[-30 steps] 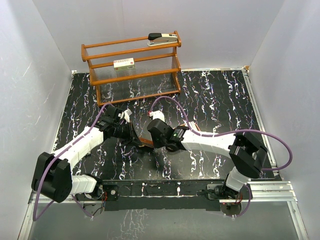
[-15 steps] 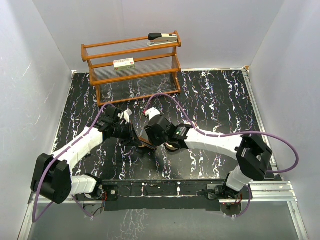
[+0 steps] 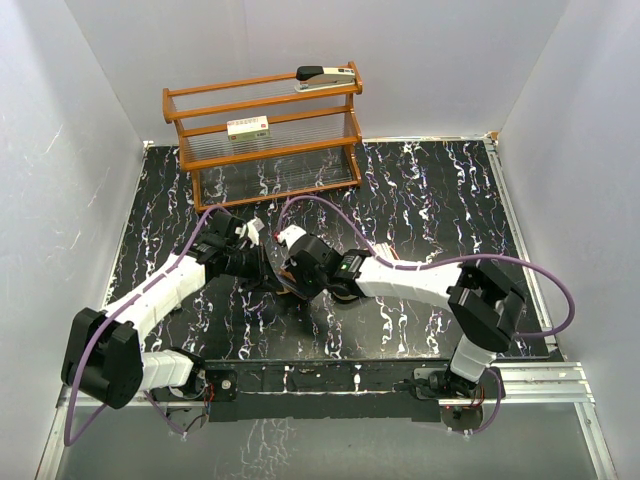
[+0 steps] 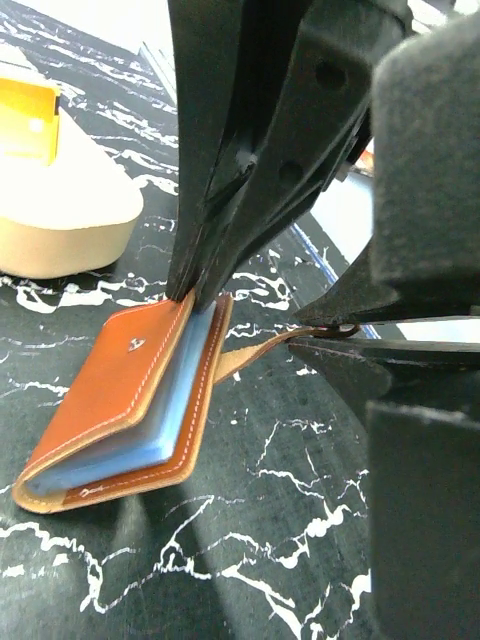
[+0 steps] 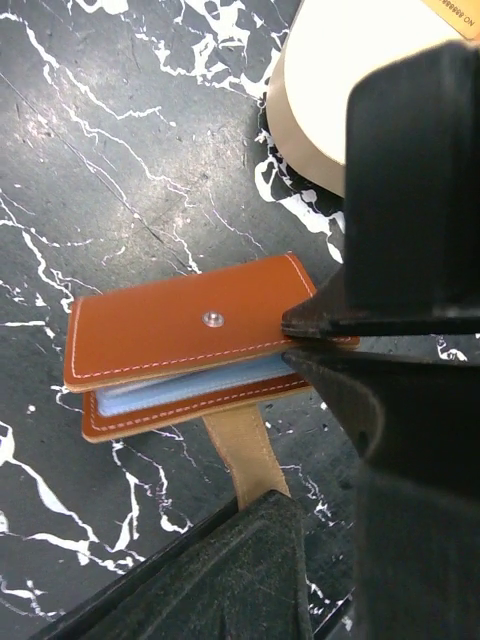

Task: Put the credit cards into the card holder
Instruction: Open the card holder at the center of the board.

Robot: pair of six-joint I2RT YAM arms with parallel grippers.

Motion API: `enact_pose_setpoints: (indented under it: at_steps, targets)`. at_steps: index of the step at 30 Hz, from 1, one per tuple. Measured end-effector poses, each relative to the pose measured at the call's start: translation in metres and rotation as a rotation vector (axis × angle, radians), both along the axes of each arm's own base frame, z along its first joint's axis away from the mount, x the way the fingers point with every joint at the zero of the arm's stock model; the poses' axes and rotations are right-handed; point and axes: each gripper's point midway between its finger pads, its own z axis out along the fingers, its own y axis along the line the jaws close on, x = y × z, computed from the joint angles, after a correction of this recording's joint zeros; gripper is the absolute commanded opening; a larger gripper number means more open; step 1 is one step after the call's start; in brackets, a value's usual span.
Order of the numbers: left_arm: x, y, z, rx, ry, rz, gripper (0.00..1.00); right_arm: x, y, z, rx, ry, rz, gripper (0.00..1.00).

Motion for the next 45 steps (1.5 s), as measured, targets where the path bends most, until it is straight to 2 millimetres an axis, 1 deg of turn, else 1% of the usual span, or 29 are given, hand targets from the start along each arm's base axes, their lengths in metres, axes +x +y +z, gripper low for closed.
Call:
enact_pose_setpoints:
  at_steps: [3, 7, 9, 11, 13, 16, 17, 19, 21, 23, 25, 29, 32, 37, 40, 43, 45]
  targets:
    - [0.001, 0.006, -0.003, 0.035, -0.006, 0.020, 0.00, 0.004, 0.000, 0.003, 0.010, -0.012, -0.025, 0.00]
    - [0.005, 0.030, -0.012, 0.166, -0.021, 0.096, 0.02, 0.009, -0.003, 0.008, 0.043, 0.006, -0.099, 0.00]
    - [0.009, 0.044, -0.016, 0.210, -0.020, 0.143, 0.02, 0.006, -0.005, 0.011, 0.095, 0.046, -0.147, 0.00]
    - [0.018, 0.061, -0.018, 0.229, -0.008, 0.206, 0.04, -0.004, -0.006, 0.011, 0.158, 0.111, -0.185, 0.00]
    - [0.029, 0.077, -0.020, 0.211, 0.017, 0.281, 0.13, -0.015, -0.007, 0.009, 0.221, 0.181, -0.226, 0.00]
    - [0.037, 0.090, -0.028, 0.176, 0.060, 0.342, 0.29, -0.028, -0.010, 0.002, 0.280, 0.262, -0.285, 0.00]
    - [0.039, 0.091, -0.030, 0.162, 0.074, 0.351, 0.32, -0.032, -0.013, 0.000, 0.290, 0.280, -0.306, 0.00]
    - [0.038, 0.086, -0.033, 0.127, 0.092, 0.341, 0.41, -0.037, -0.018, -0.002, 0.303, 0.305, -0.337, 0.00]
    - [0.036, 0.081, -0.031, 0.091, 0.098, 0.322, 0.53, -0.039, -0.021, 0.000, 0.330, 0.317, -0.369, 0.00]
    - [0.037, 0.076, -0.029, 0.061, 0.089, 0.305, 0.61, -0.039, -0.022, 0.003, 0.350, 0.322, -0.392, 0.00]
    - [0.034, 0.072, -0.029, 0.032, 0.087, 0.293, 0.66, -0.038, -0.022, 0.005, 0.373, 0.325, -0.412, 0.00]
    - [0.019, 0.062, -0.037, -0.038, 0.128, 0.274, 0.68, -0.037, -0.024, 0.007, 0.407, 0.326, -0.451, 0.00]
    - [0.010, 0.058, -0.045, -0.067, 0.172, 0.276, 0.65, -0.036, -0.027, 0.006, 0.414, 0.324, -0.470, 0.00]
    - [0.014, 0.056, -0.049, -0.079, 0.172, 0.293, 0.66, -0.036, -0.029, 0.001, 0.423, 0.327, -0.496, 0.00]
    - [0.016, 0.055, -0.056, -0.082, 0.177, 0.300, 0.67, -0.039, -0.035, -0.007, 0.414, 0.338, -0.512, 0.00]
    - [0.012, 0.054, -0.065, -0.076, 0.201, 0.300, 0.67, -0.043, -0.041, -0.015, 0.398, 0.347, -0.526, 0.00]
    - [0.010, 0.052, -0.068, -0.075, 0.206, 0.296, 0.66, -0.043, -0.043, -0.016, 0.397, 0.346, -0.529, 0.00]
